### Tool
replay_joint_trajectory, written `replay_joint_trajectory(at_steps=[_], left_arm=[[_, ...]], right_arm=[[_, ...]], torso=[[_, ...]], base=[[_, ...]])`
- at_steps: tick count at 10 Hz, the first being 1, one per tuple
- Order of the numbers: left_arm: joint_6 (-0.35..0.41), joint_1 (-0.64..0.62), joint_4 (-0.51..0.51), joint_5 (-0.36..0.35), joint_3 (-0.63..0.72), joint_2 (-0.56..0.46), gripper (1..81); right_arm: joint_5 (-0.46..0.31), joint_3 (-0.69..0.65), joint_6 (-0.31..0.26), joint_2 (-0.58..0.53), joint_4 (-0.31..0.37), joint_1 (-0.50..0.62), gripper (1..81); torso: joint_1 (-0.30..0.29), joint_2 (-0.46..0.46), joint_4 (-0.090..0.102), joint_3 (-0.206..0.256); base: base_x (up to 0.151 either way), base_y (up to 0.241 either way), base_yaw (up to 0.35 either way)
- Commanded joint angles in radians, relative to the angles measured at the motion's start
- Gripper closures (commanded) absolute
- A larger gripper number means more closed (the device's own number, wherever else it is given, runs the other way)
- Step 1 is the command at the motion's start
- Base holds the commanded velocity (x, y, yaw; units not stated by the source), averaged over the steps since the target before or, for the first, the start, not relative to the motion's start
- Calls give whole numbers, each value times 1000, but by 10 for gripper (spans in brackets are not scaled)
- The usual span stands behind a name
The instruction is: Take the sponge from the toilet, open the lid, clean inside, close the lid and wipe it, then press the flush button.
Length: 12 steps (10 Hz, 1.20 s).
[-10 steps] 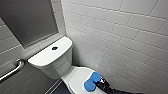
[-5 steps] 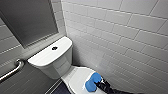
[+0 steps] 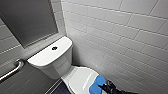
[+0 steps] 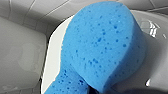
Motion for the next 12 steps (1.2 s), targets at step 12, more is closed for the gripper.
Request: replay_joint_trajectory(at_steps=[12], left_arm=[[12,-221,3,117,624,-453,10]], right_arm=[[46,456,-3,-549,-141,-519,811]], torso=[[0,0,0,0]], base=[[0,0,0]])
